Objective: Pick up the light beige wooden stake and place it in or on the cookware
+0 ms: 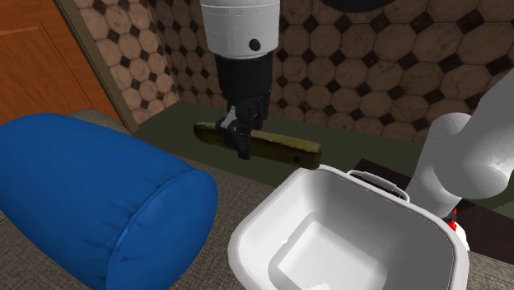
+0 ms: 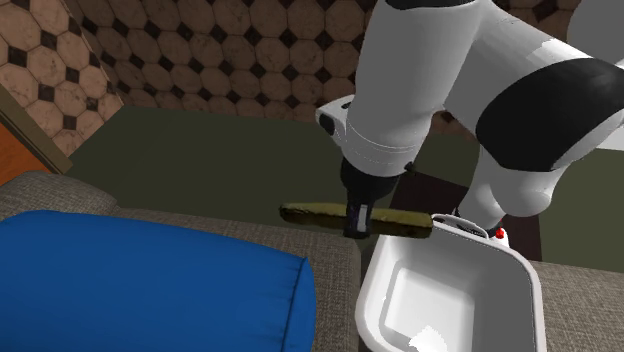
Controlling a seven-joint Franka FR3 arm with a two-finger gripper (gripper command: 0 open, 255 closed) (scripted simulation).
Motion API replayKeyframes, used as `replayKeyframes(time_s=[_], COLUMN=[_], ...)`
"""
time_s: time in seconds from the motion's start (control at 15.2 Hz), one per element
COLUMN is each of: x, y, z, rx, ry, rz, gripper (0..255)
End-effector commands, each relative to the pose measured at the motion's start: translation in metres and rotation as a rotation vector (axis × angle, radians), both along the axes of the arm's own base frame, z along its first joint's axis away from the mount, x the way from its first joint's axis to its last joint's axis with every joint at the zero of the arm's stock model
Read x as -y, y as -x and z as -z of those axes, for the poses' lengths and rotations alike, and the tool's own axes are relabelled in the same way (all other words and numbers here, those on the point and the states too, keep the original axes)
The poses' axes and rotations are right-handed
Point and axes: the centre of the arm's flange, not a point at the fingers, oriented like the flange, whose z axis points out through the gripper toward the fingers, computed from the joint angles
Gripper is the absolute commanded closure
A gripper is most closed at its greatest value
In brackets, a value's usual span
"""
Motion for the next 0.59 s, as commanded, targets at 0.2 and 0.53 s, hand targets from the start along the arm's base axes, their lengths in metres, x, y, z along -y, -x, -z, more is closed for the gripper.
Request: replayKeyframes(time_s=[0.2, 0.53], x=[-0.002, -0.003], y=[0.064, 0.13], z=[0.001, 0.002], rx=[0.0, 0.0], ry=[-0.001, -0.001], rz=[0.001, 0.001], gripper=[255, 255])
